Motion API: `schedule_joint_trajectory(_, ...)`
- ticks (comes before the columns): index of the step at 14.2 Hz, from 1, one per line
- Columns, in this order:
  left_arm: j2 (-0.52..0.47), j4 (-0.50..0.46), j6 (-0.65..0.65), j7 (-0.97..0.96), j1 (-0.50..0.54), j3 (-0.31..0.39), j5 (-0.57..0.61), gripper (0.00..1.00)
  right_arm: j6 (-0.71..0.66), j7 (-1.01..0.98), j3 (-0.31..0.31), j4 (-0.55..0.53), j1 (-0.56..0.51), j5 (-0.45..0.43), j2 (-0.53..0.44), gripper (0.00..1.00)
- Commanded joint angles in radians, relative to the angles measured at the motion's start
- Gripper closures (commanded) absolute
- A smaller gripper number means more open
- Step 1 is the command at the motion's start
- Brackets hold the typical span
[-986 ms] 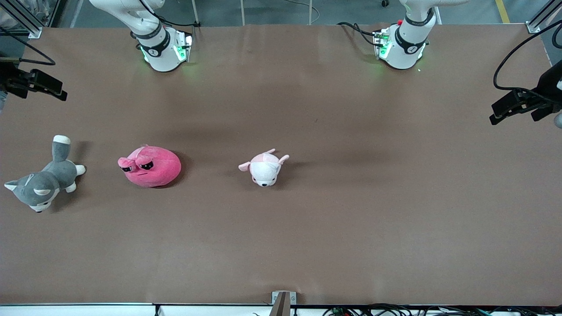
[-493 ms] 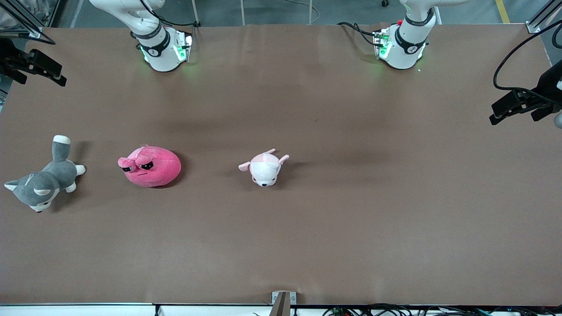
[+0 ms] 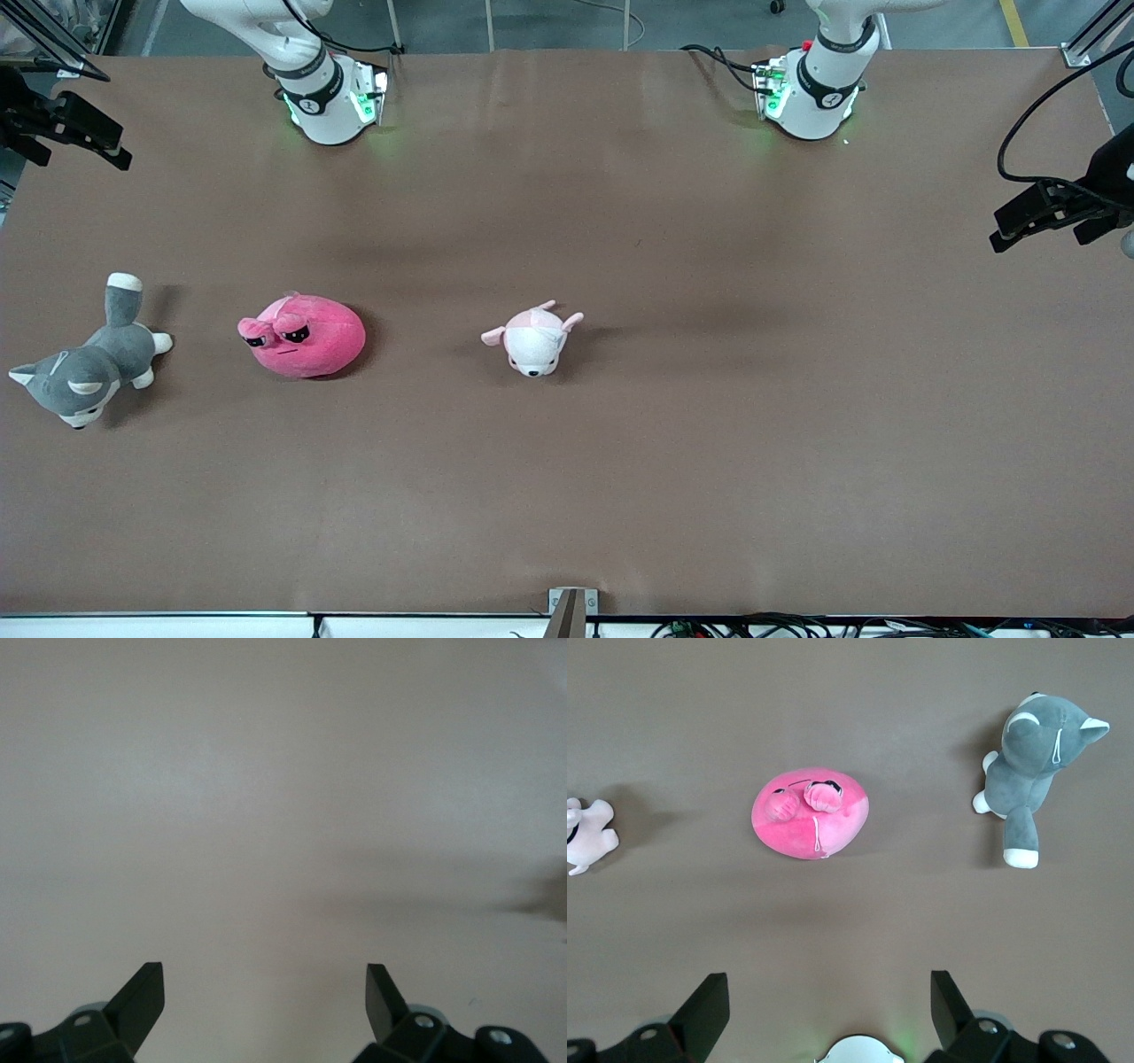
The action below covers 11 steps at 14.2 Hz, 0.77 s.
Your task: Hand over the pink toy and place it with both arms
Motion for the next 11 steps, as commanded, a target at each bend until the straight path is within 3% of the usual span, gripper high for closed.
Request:
schedule_joint_trajectory(1,-0.004,0.004,-0.002,0.012,0.001,-0.001,-0.002,0.00,0.001,-0.009,0.009,0.035,-0.022,0.001,-0.010,0.00)
schedule_joint_trajectory(7,-0.004,0.005,-0.002,0.012,0.004,0.001,-0.002,0.00,-0.051,-0.015,0.006,0.158,-0.021,0.001,0.082,0.00)
schedule_joint_trajectory(11,-0.004,0.005,-0.002,0.013,0.006,0.001,-0.002,0.00,-0.051,-0.047,0.007,0.158,-0.024,-0.007,0.085,0.00)
